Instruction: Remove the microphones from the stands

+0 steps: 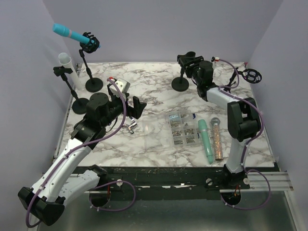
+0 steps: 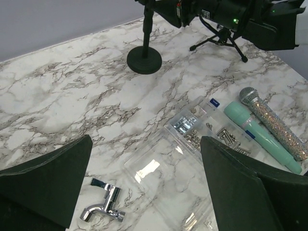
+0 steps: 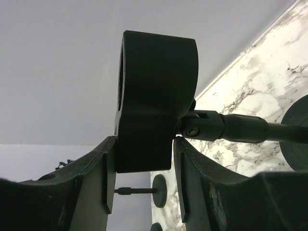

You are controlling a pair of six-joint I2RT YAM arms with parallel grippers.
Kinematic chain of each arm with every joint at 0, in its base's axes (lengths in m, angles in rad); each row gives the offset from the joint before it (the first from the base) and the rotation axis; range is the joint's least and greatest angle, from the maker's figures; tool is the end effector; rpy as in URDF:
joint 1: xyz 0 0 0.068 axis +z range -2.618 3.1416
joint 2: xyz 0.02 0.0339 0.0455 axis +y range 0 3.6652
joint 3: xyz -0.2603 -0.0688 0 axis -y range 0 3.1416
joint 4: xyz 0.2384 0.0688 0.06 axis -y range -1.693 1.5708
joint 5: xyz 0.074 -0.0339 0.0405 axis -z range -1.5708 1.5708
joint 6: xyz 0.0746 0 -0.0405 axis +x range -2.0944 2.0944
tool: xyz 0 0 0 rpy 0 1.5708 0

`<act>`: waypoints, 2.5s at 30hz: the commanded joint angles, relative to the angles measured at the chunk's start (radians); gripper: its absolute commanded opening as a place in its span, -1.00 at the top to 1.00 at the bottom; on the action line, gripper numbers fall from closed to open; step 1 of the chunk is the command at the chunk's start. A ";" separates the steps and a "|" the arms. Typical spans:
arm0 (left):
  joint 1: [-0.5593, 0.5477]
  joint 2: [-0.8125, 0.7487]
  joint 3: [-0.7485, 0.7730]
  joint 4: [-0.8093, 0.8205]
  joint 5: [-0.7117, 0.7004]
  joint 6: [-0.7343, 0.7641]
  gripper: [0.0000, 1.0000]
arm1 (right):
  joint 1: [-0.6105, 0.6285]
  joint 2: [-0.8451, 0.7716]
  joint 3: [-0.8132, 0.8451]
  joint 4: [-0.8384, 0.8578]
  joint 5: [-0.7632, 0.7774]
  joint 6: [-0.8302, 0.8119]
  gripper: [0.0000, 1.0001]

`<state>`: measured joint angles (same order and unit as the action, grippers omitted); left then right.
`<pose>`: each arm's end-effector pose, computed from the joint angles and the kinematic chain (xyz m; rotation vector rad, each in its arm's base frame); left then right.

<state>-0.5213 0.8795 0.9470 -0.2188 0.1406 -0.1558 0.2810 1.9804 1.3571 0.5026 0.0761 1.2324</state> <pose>0.1977 -0.1256 0.3677 0.4239 1.7088 -0.6181 0.4815 0.1331 0.2440 0.8821 1.5791 1.0496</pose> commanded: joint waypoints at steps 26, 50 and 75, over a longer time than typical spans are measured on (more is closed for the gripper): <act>-0.005 0.044 -0.005 0.025 0.011 -0.006 -0.97 | -0.177 0.023 -0.004 -0.257 -0.064 -0.466 0.59; -0.005 0.058 0.004 0.022 0.028 -0.015 -0.97 | -0.069 0.002 0.112 -0.530 -0.048 -0.397 -0.76; -0.004 0.035 -0.001 0.024 0.033 -0.019 -0.97 | 0.014 0.426 0.482 -0.792 0.136 0.370 -0.76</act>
<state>-0.5213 0.9314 0.9413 -0.2111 0.1509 -0.1680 0.2947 2.3150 1.7706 -0.2230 0.1722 1.5295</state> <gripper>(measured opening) 0.980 0.918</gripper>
